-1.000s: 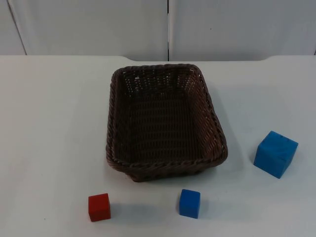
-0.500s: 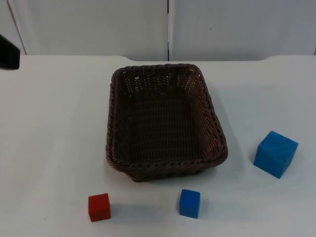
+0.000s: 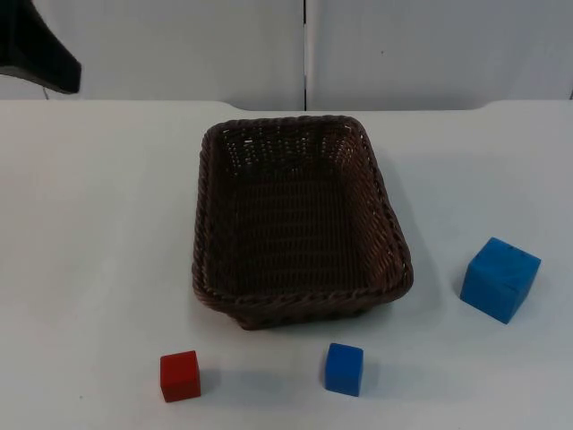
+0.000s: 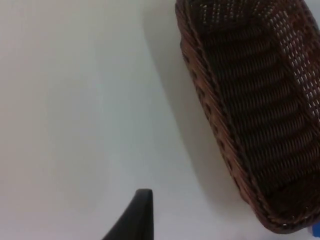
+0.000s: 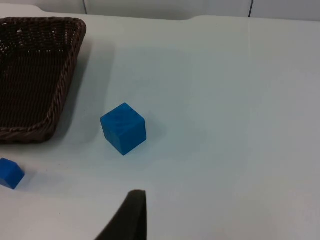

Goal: Pick up the basket with the left hand and place the largest block into the basket with the right hand.

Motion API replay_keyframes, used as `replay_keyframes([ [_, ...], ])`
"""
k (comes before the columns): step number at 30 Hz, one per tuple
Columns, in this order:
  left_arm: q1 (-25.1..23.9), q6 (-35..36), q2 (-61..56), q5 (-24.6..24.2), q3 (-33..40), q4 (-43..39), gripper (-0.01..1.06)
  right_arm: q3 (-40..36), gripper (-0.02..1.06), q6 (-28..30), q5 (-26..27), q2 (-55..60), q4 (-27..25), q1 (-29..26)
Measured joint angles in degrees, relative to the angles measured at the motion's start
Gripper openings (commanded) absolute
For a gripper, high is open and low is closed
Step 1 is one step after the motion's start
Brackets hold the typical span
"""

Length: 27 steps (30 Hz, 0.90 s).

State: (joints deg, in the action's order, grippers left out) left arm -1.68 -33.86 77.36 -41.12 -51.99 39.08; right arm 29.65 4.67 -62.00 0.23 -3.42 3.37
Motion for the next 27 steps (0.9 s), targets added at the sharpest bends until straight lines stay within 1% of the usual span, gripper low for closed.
replay_keyframes([
  [2, 0.97, -0.11, 1.44, 0.00, -0.75, 0.00, 1.05, 0.00, 1.05, 0.00, 0.00, 0.00, 0.00, 0.00],
  [6, 5.62, -0.36, 7.53, 0.60, -4.29, 0.00, 1.05, 0.00, 1.05, 0.00, 0.00, 0.00, 0.00, 0.00],
  [7, 5.62, -0.36, 7.53, 0.60, -4.29, 0.00, 1.05, 0.00, 1.05, 0.00, 0.00, 0.00, 0.00, 0.00],
  [11, 8.04, -0.60, 12.71, 3.48, -6.01, 0.00, 1.05, 0.00, 1.05, 0.00, 0.00, 0.00, 0.00, 0.00],
  [12, 8.04, -0.60, 12.71, 3.48, -6.01, 0.00, 1.05, 0.00, 1.05, 0.00, 0.00, 0.00, 0.00, 0.00],
  [15, 8.29, -0.60, 15.87, 6.02, -6.24, 0.00, 1.05, 0.00, 1.05, 0.00, 0.00, 0.00, 0.00, 0.00],
  [20, 8.29, -0.49, 20.03, 7.96, -6.32, 0.32, 1.05, 0.00, 1.05, 0.00, 0.00, 0.00, 0.00, 0.00],
  [27, 8.29, -0.49, 24.43, 8.24, -7.33, 2.69, 1.05, 0.00, 1.05, 0.00, 0.00, 0.00, 0.00, 0.00],
])
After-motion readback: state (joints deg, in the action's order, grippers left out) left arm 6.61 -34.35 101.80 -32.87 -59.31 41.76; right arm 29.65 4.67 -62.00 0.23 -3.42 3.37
